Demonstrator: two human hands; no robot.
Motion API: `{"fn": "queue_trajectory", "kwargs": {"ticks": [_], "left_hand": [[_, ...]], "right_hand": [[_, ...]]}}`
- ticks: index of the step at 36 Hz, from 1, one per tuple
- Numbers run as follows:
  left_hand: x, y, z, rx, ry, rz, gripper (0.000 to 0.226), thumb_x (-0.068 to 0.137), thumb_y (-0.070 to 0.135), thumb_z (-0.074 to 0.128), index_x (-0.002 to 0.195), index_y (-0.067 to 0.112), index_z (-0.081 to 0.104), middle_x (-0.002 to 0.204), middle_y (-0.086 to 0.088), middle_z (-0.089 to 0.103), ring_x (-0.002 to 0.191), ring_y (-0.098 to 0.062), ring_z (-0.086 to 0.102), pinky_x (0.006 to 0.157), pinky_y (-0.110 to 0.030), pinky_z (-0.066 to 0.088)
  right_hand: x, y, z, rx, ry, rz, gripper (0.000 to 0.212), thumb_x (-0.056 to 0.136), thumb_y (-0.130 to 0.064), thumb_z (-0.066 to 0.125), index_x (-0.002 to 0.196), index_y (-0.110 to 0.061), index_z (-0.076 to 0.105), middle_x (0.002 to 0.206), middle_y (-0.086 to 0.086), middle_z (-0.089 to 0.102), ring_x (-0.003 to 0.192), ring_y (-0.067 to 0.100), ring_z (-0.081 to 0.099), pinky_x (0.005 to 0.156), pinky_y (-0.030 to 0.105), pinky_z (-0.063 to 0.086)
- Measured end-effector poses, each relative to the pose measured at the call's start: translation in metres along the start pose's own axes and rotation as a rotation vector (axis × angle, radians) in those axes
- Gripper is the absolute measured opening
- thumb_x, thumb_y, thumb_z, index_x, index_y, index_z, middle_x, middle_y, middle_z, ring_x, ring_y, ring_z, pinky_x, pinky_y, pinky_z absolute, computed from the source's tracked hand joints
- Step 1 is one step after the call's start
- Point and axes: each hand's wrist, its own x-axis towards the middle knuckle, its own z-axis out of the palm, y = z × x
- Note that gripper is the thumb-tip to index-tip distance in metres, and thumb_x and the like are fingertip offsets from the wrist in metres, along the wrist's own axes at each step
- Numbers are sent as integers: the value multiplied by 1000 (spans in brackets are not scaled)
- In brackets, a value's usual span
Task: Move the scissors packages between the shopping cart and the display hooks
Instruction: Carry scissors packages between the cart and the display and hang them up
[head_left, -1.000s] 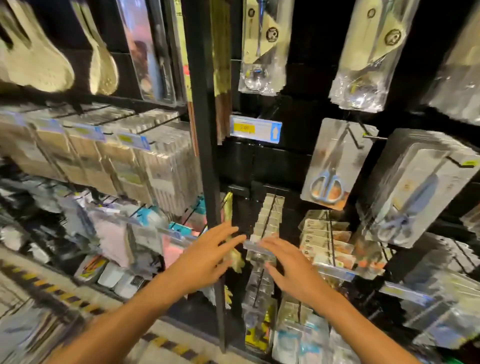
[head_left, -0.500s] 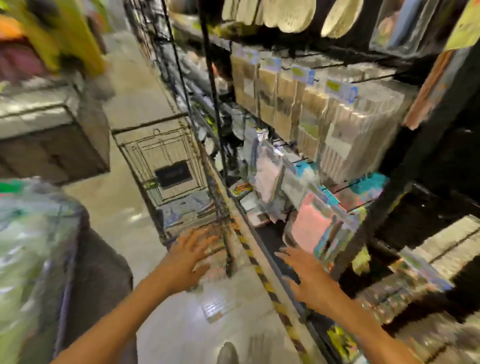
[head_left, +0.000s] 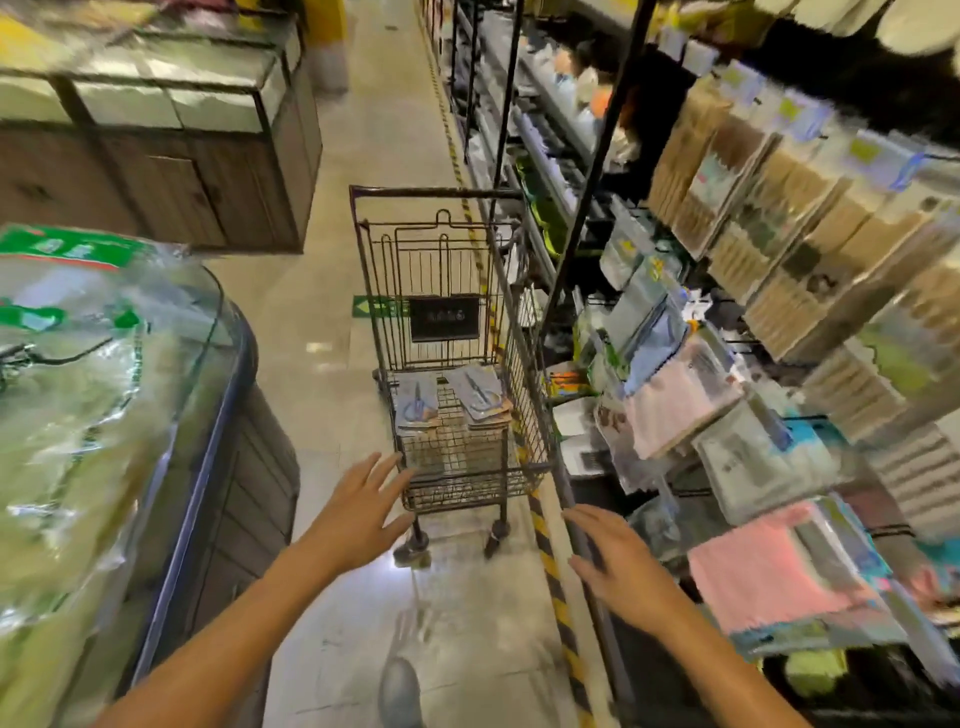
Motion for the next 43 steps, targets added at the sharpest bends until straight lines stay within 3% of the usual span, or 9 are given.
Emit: {"fn": "queue_trajectory", "kwargs": {"ticks": [6, 14, 19, 25, 29, 32, 35, 39, 43], "left_hand": [[44, -43, -6, -49, -9, -3, 70, 104, 55, 39, 162, 28, 12, 171, -1, 4, 157, -28, 0, 128, -42, 6], [99, -63, -7, -135, -60, -3, 71, 103, 58, 36, 162, 25, 15, 170, -6, 8, 157, -32, 2, 127, -44, 6], [148, -60, -7, -159, -77, -4, 96, 80, 72, 3, 162, 24, 16, 170, -5, 9, 157, -29, 3, 126, -39, 4], [222, -55, -15, -196, -102, -8, 67, 102, 39, 51, 160, 20, 22, 167, -7, 21, 154, -34, 13, 125, -39, 9], [277, -68, 0, -202, -163, -62, 70, 96, 52, 36, 157, 18, 34, 160, -16, 35, 150, -45, 26, 122, -50, 18], [313, -72, 15, -196, -161, -113, 84, 89, 63, 16, 162, 22, 14, 169, -11, 12, 157, -36, 1, 121, -39, -8], [345, -77, 35, -235, -175, -160, 73, 103, 51, 32, 163, 24, 1, 171, -5, -5, 156, -28, -15, 115, -31, -21], [374, -88, 70, -294, -246, -242, 74, 105, 43, 42, 163, 24, 1, 171, -8, -4, 156, -30, -11, 126, -43, -9], [399, -104, 100, -316, -311, -265, 78, 97, 60, 21, 162, 21, 1, 170, -10, 0, 157, -34, -6, 128, -46, -2]], "right_hand": [[85, -23, -1, -26, -60, 41, 60, 97, -33, 64, 152, -25, 40, 157, -1, 39, 147, 17, 30, 117, 23, 20], [168, -26, -8, -36, -134, 32, 60, 100, -34, 59, 154, -22, 36, 158, 0, 38, 147, 18, 30, 120, 30, 24], [230, -18, -11, 5, -165, 44, 59, 99, -31, 63, 152, -20, 40, 156, 3, 40, 147, 21, 32, 120, 32, 25], [322, 3, -7, 33, -196, 39, 61, 98, -29, 62, 153, -21, 36, 157, 2, 39, 146, 21, 32, 121, 35, 27], [381, 25, -2, 90, -214, 61, 62, 97, -22, 64, 153, -19, 37, 157, 6, 40, 146, 23, 33, 119, 32, 22], [413, 45, 11, 120, -232, 84, 63, 98, -20, 64, 154, -16, 36, 159, 8, 38, 148, 24, 31, 122, 35, 18], [435, 67, 32, 102, -245, 97, 64, 99, -22, 63, 155, -16, 34, 160, 5, 35, 150, 23, 26, 121, 30, 15], [458, 92, 60, 104, -331, 186, 62, 95, -19, 66, 152, -15, 40, 155, 8, 43, 145, 26, 36, 114, 27, 25], [478, 109, 89, 89, -378, 269, 60, 96, -22, 64, 151, -20, 40, 151, 4, 44, 139, 22, 39, 109, 25, 28]]}}
